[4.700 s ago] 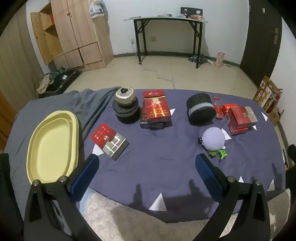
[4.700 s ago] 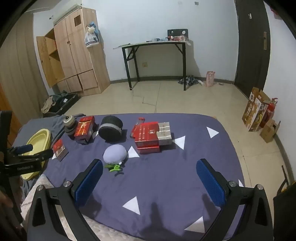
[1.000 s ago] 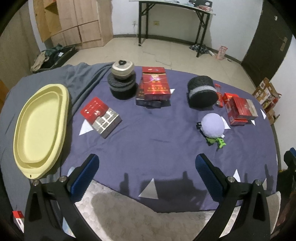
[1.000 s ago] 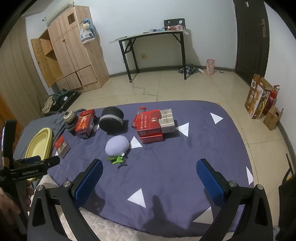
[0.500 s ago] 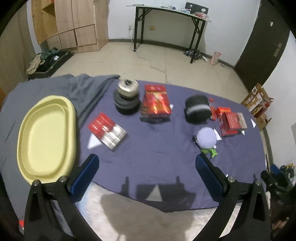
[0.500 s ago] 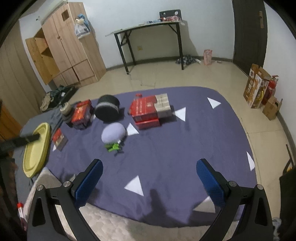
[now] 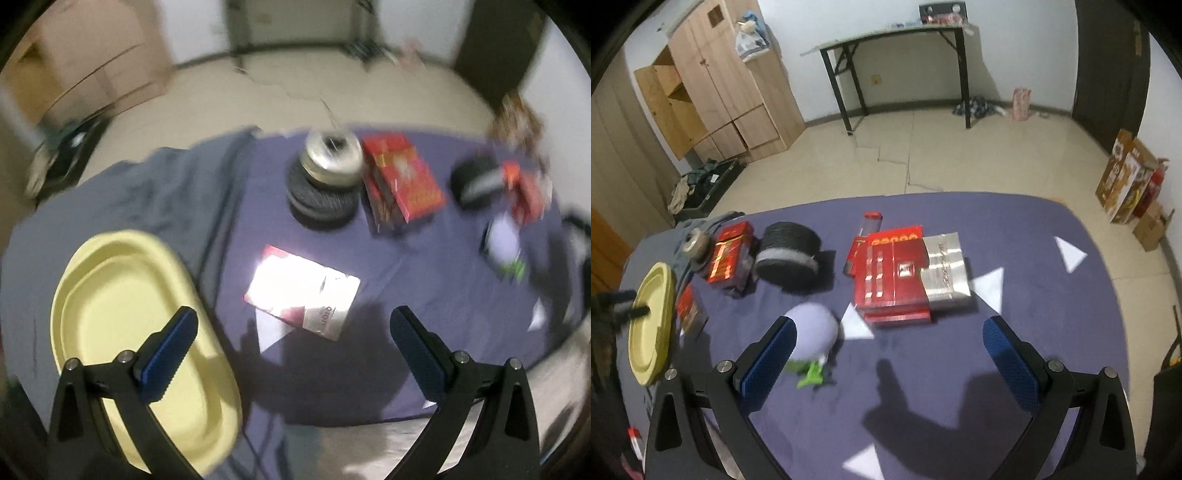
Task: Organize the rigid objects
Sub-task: 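Grasp the flat red-and-silver cigarette box with the left tool while the right tool grasps the red box, then carry both red boxes over the yellow tray and open both tools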
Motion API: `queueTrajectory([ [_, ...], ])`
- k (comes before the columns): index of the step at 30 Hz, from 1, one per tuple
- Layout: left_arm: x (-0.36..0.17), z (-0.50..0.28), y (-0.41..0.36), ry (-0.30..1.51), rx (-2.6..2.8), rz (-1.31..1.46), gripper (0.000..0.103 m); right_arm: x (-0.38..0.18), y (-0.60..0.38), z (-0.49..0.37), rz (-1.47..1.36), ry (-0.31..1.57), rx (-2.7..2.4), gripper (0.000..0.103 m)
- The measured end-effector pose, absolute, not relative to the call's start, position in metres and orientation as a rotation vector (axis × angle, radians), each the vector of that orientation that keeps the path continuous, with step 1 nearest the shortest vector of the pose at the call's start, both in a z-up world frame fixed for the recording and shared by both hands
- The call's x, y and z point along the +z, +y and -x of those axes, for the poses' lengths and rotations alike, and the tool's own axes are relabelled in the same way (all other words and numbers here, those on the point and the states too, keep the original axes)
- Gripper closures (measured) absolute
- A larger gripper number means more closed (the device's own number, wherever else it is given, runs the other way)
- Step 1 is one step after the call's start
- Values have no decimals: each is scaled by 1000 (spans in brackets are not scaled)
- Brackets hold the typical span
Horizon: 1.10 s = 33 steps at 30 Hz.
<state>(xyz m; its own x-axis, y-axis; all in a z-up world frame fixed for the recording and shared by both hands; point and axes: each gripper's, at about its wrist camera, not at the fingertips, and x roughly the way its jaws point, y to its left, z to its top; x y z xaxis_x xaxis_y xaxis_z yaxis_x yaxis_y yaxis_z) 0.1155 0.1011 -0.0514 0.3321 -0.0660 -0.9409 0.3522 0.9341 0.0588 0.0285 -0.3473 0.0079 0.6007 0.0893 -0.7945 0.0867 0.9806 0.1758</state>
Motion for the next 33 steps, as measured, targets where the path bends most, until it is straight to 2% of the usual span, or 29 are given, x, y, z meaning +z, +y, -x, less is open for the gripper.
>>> queueTrajectory([
  [4, -69, -135, 91, 1206, -399, -416, 0, -2, -350, -56, -217, 973, 4, 0],
  [10, -81, -143, 80, 1212, -489, -490, 0, -6, -336, -81, -36, 1038, -79, 0],
  [16, -96, -149, 76, 1237, -510, -576, 0, -14, -344, -96, -96, 1071, -63, 0],
  [23, -120, -156, 76, 1297, -529, -553, 0, -14, -360, -102, -158, 1069, -34, 0],
  [24, -122, -157, 76, 1302, -532, -539, 3, -13, -360, -102, -140, 1065, -34, 2],
  [26, -123, -157, 77, 1299, -535, -506, 14, -11, -359, -99, -118, 1055, -34, 9],
  [27, -122, -157, 78, 1287, -528, -490, 14, -10, -358, -98, -108, 1047, -37, 14],
  [33, -90, -141, 105, 1214, -468, -351, 15, -8, -358, -87, -121, 1016, -42, 14],
])
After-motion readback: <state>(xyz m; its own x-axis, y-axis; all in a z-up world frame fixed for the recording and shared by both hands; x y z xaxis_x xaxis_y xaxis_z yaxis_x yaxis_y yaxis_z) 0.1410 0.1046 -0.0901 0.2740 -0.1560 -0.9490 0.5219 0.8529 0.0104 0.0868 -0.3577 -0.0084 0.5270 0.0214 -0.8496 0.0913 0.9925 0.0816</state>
